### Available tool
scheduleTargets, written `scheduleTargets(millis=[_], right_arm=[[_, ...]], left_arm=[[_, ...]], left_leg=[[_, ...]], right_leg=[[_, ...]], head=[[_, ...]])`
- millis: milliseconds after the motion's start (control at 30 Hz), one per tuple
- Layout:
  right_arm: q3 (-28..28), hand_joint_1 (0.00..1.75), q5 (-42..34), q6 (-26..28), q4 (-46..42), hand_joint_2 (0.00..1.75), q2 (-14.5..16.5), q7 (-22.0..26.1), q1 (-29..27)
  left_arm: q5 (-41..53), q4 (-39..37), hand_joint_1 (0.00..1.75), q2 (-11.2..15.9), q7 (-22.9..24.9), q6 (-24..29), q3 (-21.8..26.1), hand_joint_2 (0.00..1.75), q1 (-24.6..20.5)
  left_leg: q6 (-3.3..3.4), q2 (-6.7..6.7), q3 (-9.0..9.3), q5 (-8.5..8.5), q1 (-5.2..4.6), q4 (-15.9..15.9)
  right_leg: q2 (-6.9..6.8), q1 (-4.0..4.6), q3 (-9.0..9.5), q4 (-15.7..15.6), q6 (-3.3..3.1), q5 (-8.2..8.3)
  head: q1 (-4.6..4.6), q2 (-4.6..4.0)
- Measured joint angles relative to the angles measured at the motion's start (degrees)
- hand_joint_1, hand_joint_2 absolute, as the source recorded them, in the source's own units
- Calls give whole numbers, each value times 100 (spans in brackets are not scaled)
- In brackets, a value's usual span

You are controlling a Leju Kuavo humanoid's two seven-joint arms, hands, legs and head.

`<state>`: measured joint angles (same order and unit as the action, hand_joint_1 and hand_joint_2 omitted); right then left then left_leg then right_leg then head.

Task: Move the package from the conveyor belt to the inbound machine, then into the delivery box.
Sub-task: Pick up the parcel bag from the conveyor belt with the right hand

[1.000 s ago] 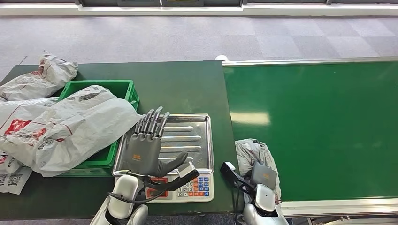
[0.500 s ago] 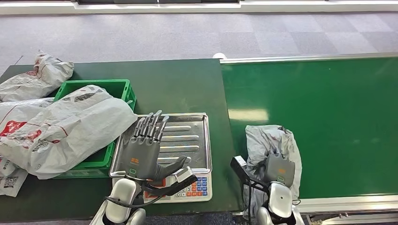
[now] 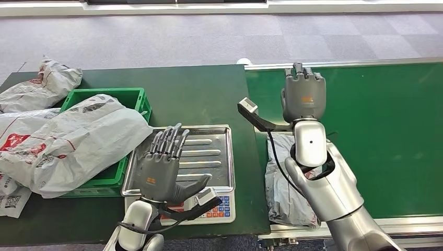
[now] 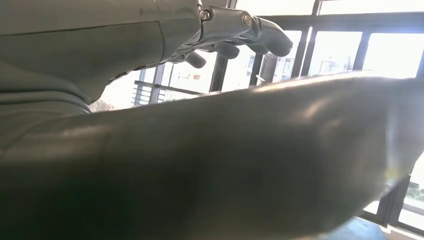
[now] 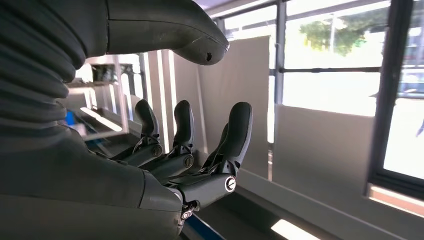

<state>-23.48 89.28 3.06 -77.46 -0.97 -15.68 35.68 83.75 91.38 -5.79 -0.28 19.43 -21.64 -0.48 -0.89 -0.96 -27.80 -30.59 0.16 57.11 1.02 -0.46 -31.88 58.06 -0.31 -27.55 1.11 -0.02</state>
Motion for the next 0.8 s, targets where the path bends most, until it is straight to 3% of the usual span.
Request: scheduleTargets(millis=[100, 133, 233, 267, 433, 533, 633, 800], right_arm=[[-200, 175, -318, -222, 392, 175, 117, 397, 413], [-264, 146, -437, -236, 579, 175, 166, 477, 498], [-450, 17, -717, -125, 1196, 175, 273, 560, 627], [-491, 2, -812, -110, 1436, 175, 298, 571, 637], [-541, 0, -1309, 114, 2707, 175, 319, 509, 291], [-520, 0, -1249, 93, 3055, 175, 91, 211, -273], [-340, 0, -919, -103, 2712, 175, -358, -213, -1190], [431, 0, -534, -525, 1089, 175, -1122, -476, -2828]], left_arm=[[-82, -2, 0, 3, 2, 25, 27, 0, -29], [-110, -3, 0, 7, 5, 37, 36, 0, -41], [-172, -10, 0, 25, 20, 61, 60, 0, -60], [-191, -10, 0, 35, 32, 64, 67, 0, -60], [-233, 52, 0, 103, 139, 47, 134, 0, -13], [-224, 125, 0, 160, 156, 56, 196, 0, 71], [-225, 135, 0, 229, 120, 104, 238, 0, 152], [-267, 146, 0, 339, 103, 220, 302, 0, 268]], left_leg=[[-3, 0, -1, 2, 2, -1], [-5, -2, -1, 3, 3, -2], [-7, -12, -2, 8, 4, -2], [-7, -13, -2, 9, 4, -2], [-5, -30, -4, 11, 2, 0], [-1, -42, -7, 8, -1, 2], [5, -75, -23, 4, -4, 5], [16, -70, -43, -12, -8, 3]], right_leg=[[0, 1, -1, 1, -2, 1], [-2, 3, -1, 1, -2, 1], [-10, 6, -1, 1, -2, 1], [-11, 6, -1, 1, -2, 1], [-28, 7, -1, 0, -2, 1], [-43, 6, -2, -4, -2, -1], [-76, 3, -4, -9, 3, -8], [-74, -3, -17, -11, 13, -16]], head=[[0, 0], [0, 0], [1, 0], [1, 0], [0, 0], [-1, 0], [1, 0], [1, 0]])
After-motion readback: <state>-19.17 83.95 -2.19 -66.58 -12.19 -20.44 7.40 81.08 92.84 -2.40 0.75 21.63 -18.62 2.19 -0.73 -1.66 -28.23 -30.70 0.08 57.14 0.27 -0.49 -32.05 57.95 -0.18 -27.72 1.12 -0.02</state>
